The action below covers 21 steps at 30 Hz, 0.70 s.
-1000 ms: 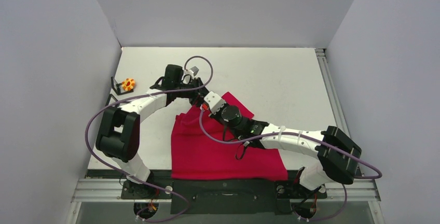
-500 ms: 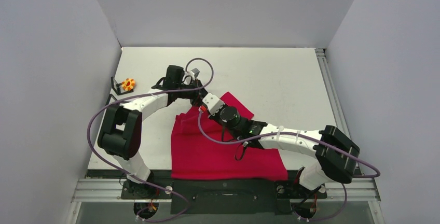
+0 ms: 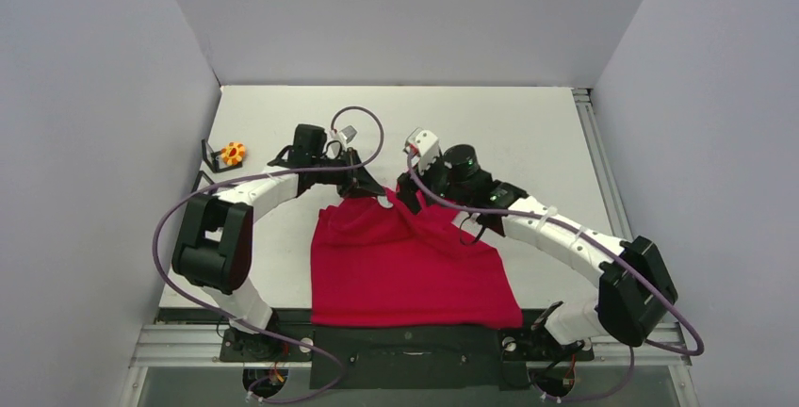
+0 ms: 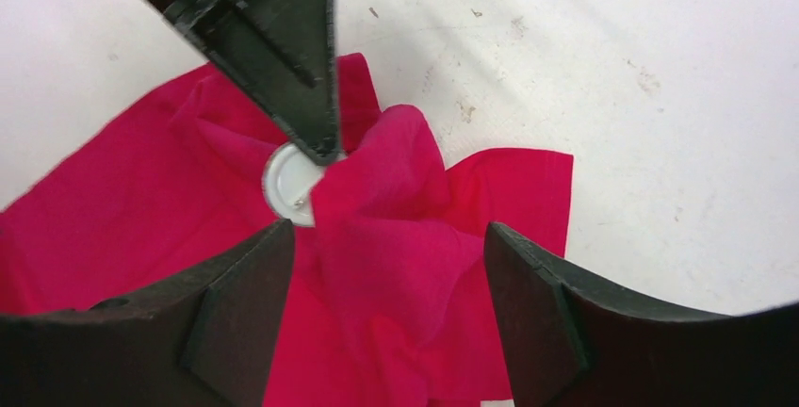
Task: Remove the brooch from the garment
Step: Remove the brooch from the clothes.
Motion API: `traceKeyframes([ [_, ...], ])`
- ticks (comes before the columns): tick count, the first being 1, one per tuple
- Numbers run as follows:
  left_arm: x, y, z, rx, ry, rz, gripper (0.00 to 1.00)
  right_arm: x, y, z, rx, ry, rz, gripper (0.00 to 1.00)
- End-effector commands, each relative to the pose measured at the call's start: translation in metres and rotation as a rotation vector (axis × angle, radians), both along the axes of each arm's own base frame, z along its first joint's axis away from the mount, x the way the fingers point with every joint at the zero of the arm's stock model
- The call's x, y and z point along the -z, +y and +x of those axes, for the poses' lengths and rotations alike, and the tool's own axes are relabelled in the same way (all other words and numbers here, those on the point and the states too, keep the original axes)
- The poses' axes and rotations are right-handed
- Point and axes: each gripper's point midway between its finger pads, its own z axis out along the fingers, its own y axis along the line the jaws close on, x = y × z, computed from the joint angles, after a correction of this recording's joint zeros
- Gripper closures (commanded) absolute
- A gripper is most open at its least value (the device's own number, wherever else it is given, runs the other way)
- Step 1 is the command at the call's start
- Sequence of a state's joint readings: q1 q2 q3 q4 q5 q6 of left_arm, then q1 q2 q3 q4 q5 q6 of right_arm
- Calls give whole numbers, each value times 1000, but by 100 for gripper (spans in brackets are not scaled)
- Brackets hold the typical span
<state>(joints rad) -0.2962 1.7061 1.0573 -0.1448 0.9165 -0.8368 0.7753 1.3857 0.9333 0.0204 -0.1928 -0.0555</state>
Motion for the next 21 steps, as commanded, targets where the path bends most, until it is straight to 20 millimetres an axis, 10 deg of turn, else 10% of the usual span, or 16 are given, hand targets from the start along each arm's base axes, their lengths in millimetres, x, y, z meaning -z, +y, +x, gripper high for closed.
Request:
traceKeyframes([
  [1,-23,8,-4,91,-333,-20,100,-21,0,-26,-169,264,130,31],
  [14,-46,18,-10,300,-953,44,100,-38,24,-1,-265,400,343,33],
  [21,-56,42,12,201,-1168,368,100,-15,29,20,-194,419,303,35],
])
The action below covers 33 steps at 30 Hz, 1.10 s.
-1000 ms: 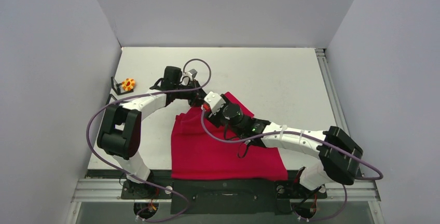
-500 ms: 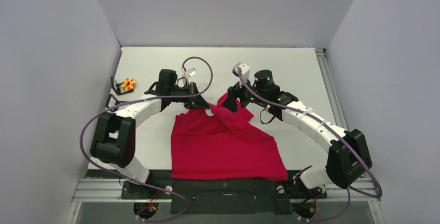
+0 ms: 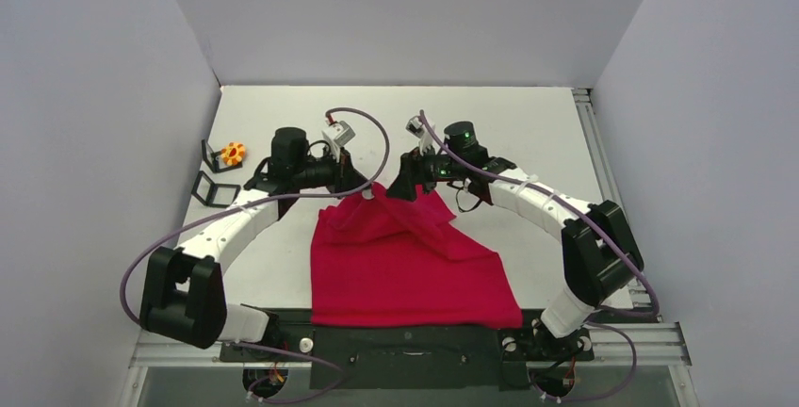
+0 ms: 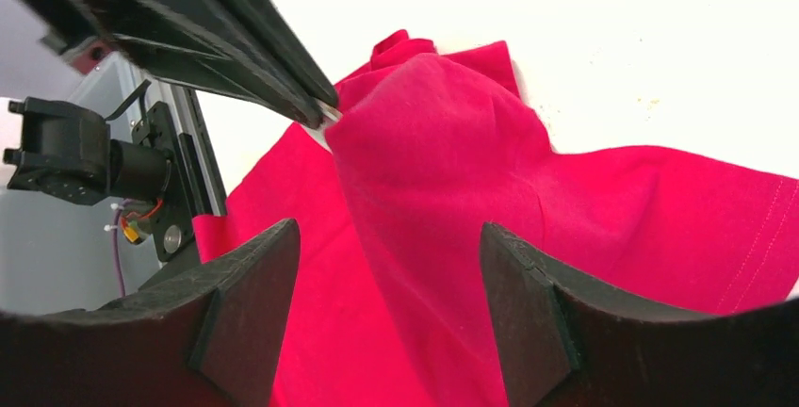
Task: Remove the brooch from the garment
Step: Remove the brooch from the clothes.
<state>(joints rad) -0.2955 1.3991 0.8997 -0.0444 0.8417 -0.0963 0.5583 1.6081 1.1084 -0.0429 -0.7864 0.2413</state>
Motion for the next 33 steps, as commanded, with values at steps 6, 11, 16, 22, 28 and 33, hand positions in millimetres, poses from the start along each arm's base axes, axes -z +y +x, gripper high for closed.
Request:
traceKeyframes([
  [6,-27,31,25,-165,-577,431,100,-19,7,30,55,-91,7,40],
  [11,-31,27,17,-93,-686,470,100,-18,13,36,42,-82,24,41],
  [16,-42,24,17,-102,-728,391,100,-16,35,34,-3,-47,107,41],
  [22,-27,23,1,26,-778,377,100,27,19,74,168,52,36,49],
  [28,6,21,-8,108,-748,401,100,12,30,71,101,131,134,41],
  [33,21,24,-2,81,-768,413,100,33,41,51,37,203,85,37],
])
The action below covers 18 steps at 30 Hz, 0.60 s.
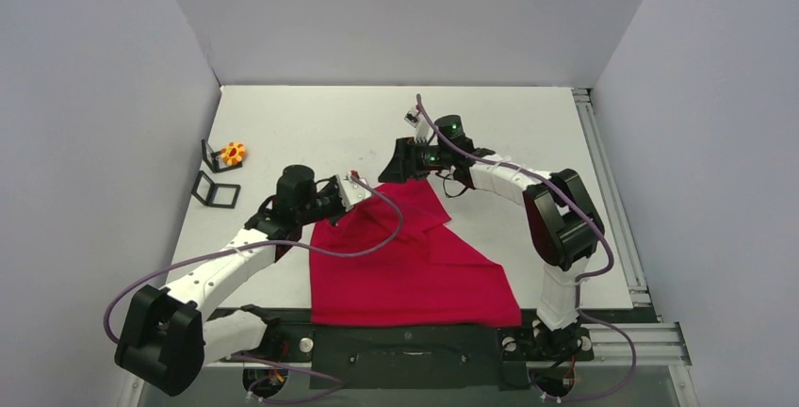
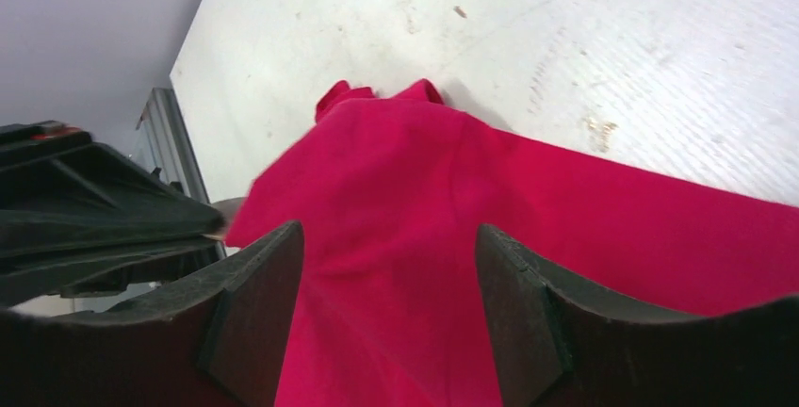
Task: Remove the brooch from the garment
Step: Remove the brooch from the clothes.
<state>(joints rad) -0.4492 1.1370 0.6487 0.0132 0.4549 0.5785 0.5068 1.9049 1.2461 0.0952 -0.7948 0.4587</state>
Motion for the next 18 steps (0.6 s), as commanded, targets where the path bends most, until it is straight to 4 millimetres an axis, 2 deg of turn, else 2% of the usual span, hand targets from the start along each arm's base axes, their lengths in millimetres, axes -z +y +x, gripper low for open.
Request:
traceKeyframes([
  [1,-3,-5,8,30,-78,-24,100,-5,24,-11,-89,10,33,37],
  [2,-1,-6,8,35,-80,-22,100,5,26,-11,-90,39,14,37],
  [3,1,-7,7,46,-75,-22,100,5,29,-8,-90,40,11,36],
  [4,3,-8,7,51,-74,-20,100,17,29,-8,-85,71,-13,36],
  [5,6,-9,6,56,-69,-17,100,16,33,-6,-88,67,-14,36],
  [8,15,-6,7,50,-61,8,100,42,32,-13,-123,99,-107,36],
  [10,21,-4,9,31,-46,21,100,54,30,-20,-152,112,-160,39],
  [11,26,-2,9,22,-30,32,100,57,29,-25,-171,118,-170,50],
  [12,29,1,11,5,-21,41,100,56,28,-26,-177,116,-168,57],
  [13,33,2,11,-5,-6,48,100,54,26,-28,-183,116,-158,72],
  [16,39,9,14,-48,13,61,100,41,18,-30,-180,109,-112,100],
  [17,41,9,15,-59,21,60,100,43,13,-33,-185,110,-114,100],
  [18,42,12,17,-82,23,63,100,35,10,-35,-189,88,-111,100],
])
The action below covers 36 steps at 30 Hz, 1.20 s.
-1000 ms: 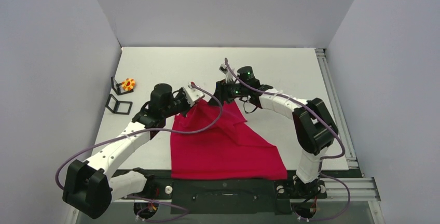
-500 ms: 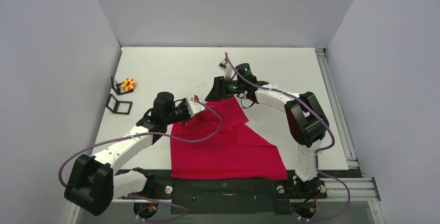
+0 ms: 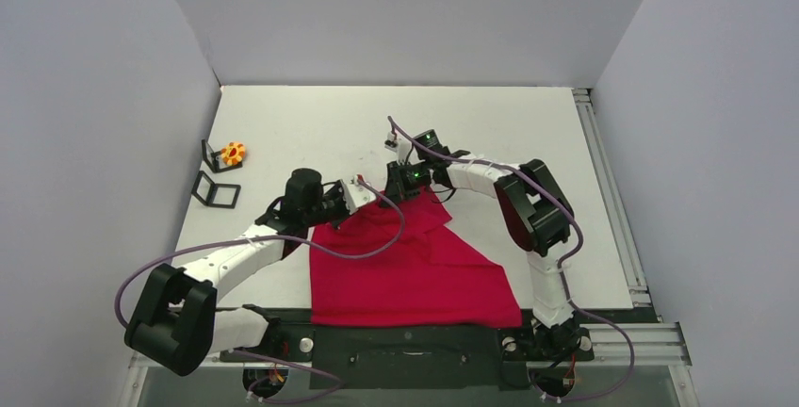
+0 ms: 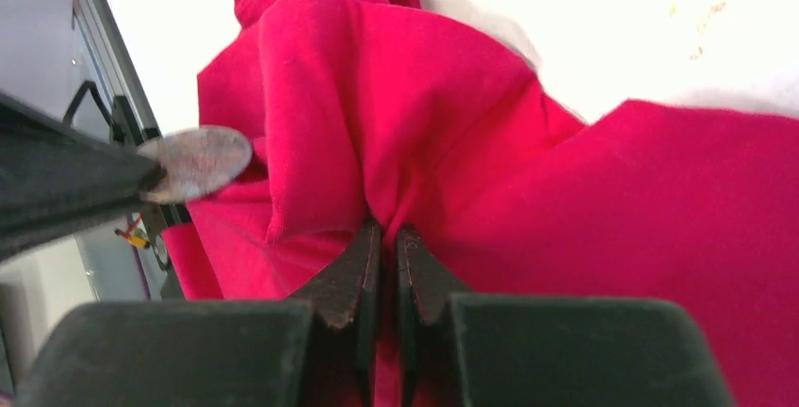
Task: Remove the brooch from the garment
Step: Remove the brooch from the clothes.
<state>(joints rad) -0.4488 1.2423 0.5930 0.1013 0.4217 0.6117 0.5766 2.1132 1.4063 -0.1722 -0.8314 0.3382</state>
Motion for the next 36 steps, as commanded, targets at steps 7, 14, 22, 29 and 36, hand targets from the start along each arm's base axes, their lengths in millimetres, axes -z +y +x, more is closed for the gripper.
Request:
traceKeyframes([
  [7,-25,-1,33,-219,38,-190,100,-29,-16,-42,-145,-112,-37,100],
  [14,-72,-31,48,-269,140,-493,100,-18,-15,-38,-86,-105,-62,100],
  [22,-97,-51,33,-151,282,-665,100,-36,-40,-30,-86,-191,-65,100],
  [29,-102,-53,20,-43,326,-706,100,-104,-63,-29,-121,-487,77,67],
  [36,-106,-60,4,131,332,-703,100,-131,-60,-22,-226,-668,110,66],
])
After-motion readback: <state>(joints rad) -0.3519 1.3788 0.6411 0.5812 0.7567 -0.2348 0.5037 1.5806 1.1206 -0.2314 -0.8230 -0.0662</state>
